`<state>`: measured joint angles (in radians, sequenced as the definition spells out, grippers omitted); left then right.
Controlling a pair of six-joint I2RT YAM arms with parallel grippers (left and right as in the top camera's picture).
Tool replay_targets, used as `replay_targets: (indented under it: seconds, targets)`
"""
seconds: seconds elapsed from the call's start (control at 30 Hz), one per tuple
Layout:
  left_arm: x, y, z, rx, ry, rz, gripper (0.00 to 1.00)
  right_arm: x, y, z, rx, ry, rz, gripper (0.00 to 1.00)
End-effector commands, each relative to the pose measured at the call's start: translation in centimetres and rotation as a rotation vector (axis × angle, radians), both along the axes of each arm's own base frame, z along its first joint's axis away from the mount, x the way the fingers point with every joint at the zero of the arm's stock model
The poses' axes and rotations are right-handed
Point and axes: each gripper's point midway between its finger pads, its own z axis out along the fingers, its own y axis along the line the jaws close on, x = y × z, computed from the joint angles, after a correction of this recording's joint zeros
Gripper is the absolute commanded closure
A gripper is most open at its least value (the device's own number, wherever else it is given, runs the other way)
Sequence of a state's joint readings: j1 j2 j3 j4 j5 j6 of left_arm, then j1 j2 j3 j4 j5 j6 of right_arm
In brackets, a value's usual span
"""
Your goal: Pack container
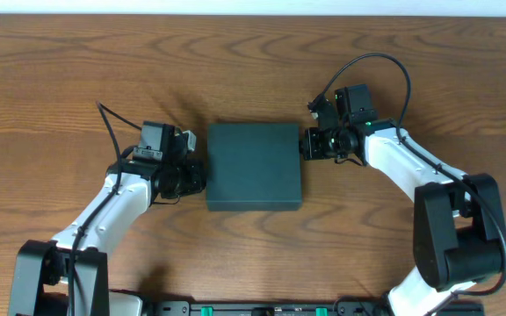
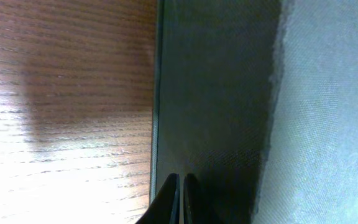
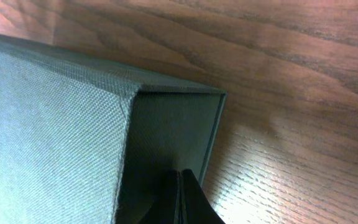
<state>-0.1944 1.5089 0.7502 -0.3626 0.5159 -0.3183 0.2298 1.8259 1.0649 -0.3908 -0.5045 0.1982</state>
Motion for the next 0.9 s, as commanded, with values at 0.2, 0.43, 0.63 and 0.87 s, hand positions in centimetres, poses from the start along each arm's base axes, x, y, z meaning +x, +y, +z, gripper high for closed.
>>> replay_targets:
  seconds: [0.2, 0.43, 0.63, 0.87]
  targets:
    - [0.2, 1.1, 0.2, 0.041, 0.004, 0.037, 0.94, -0.3, -1.1, 1.2, -0.035, 0.02, -0.038, 0.99]
    - [0.4, 4.1, 5.6, 0.09, -0.116, 0.1, 0.94, -1.8, -4.7, 10.0, -0.068, -0.138, -0.103, 0.98]
    - [-2.4, 4.4, 12.1, 0.077, -0.315, 0.074, 0.94, -7.2, -4.9, 15.6, -0.069, -0.277, -0.034, 0.98]
    - [-8.3, 5.1, 18.1, 0.075, -0.579, 0.036, 0.94, -15.6, -5.9, 15.1, 0.025, -0.452, -0.096, 0.98]
